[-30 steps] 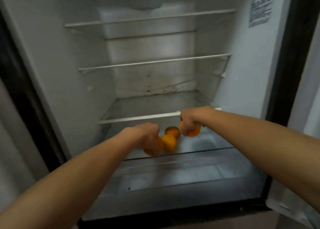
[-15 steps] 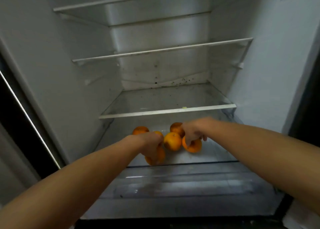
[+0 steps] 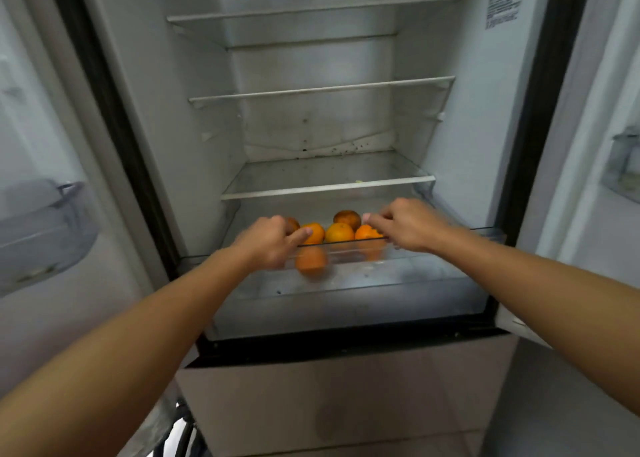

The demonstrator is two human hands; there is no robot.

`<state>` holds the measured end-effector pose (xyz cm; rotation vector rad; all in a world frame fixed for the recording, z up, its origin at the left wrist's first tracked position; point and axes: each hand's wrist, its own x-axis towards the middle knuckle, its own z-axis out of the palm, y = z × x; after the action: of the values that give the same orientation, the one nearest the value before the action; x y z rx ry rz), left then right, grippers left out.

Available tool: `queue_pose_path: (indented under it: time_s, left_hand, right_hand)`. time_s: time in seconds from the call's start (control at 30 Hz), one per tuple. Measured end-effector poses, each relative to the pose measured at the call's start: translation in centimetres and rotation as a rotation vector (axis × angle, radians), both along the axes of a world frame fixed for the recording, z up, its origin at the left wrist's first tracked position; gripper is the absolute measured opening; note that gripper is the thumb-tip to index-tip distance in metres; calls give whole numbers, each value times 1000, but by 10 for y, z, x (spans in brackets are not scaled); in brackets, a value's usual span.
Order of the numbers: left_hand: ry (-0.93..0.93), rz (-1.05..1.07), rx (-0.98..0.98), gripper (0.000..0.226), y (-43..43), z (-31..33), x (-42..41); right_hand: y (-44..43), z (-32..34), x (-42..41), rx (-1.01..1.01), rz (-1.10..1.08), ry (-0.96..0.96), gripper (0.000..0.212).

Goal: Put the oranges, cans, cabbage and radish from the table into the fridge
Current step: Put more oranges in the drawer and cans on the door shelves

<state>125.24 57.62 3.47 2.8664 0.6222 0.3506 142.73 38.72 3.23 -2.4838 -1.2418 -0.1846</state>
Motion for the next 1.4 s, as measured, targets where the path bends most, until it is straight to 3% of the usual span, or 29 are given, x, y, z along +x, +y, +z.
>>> queue_pose_path:
  time_s: [0.17, 0.4, 0.6, 0.73, 1.0, 1.17, 1.3, 1.4]
  left_hand:
    - [-174, 33, 409, 77, -8, -29, -47]
    - [-265, 46, 588, 78, 4, -21, -28]
    - [-361, 57, 626, 63, 38, -26, 15]
    - [-396, 74, 644, 63, 63, -35, 42]
    - [-373, 133, 524, 85, 96, -38, 91]
    - [-342, 157, 503, 80, 117, -44, 115]
    - [-396, 168, 526, 66, 127, -50, 126]
    - [-404, 181, 547, 62, 129, -52, 126]
  right_hand:
    - [-33, -18, -27, -3, -103, -278, 69]
    - [-13, -17, -3, 41, -205, -431, 82]
    - [25, -20, 37, 143, -244, -471, 81]
    - [45, -28, 58, 308, -144, -539, 64]
    - [89, -30, 103, 262, -158, -404, 61]
    - [114, -33, 127, 196, -147, -395, 63]
    - [123, -42, 139, 228, -146, -478, 47]
    - [123, -45, 143, 221, -135, -498, 50]
